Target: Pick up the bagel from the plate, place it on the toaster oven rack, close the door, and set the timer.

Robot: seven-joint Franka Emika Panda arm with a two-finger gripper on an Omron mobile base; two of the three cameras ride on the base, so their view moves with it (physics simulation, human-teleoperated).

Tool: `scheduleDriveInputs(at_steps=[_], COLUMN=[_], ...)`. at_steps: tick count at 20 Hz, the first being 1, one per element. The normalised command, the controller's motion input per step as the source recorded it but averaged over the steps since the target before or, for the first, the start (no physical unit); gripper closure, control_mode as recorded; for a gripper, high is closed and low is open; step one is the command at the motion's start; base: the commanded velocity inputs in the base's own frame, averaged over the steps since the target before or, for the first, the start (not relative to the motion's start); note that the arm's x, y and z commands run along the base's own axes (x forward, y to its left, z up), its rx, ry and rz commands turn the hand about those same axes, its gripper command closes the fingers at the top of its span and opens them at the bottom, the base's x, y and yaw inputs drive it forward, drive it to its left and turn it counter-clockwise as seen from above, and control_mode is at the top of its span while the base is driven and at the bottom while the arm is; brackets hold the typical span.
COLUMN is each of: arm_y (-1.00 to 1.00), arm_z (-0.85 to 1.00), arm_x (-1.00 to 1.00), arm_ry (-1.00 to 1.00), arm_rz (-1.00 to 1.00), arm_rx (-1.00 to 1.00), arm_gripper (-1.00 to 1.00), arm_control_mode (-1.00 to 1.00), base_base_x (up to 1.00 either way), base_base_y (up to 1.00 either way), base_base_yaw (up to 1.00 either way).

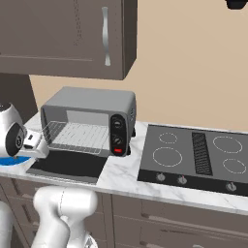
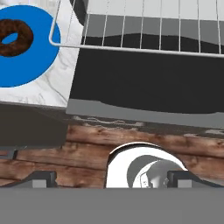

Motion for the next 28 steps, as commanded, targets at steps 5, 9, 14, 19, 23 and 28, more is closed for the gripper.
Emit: scheduleDriveInputs(at_steps=[5,9,14,19,23,28], arm_y=[0.5,0.41,0.3,0.12,0.0,0.0], arm_z=[0.0,0.0,-0.01,-0.13,-0.09,0.0], arm_x=[0.26,0.3,0.29,0.18,0.0,0.0], arm_ry=[-0.01,0.0,-0.04,-0.05,-0.04,0.0], arm_rz=[0.0,0.0,-0.07,-0.13,-0.17,-0.2], arm_rx=[0.02,0.01,0.0,0.0,0.09,0.2], arm_gripper=[-1.0,-1.0,-1.0,-1.0,-1.0,-1.0], arm_control_mode=[-1.0,-1.0,-1.0,-1.0,-1.0,-1.0], base_base_x=[0.0,0.0,0.0,0.0,0.0,0.0], base_base_y=[0.0,0.0,0.0,0.0,0.0,0.0], base_base_yaw=[0.0,0.0,0.0,0.0,0.0,0.0])
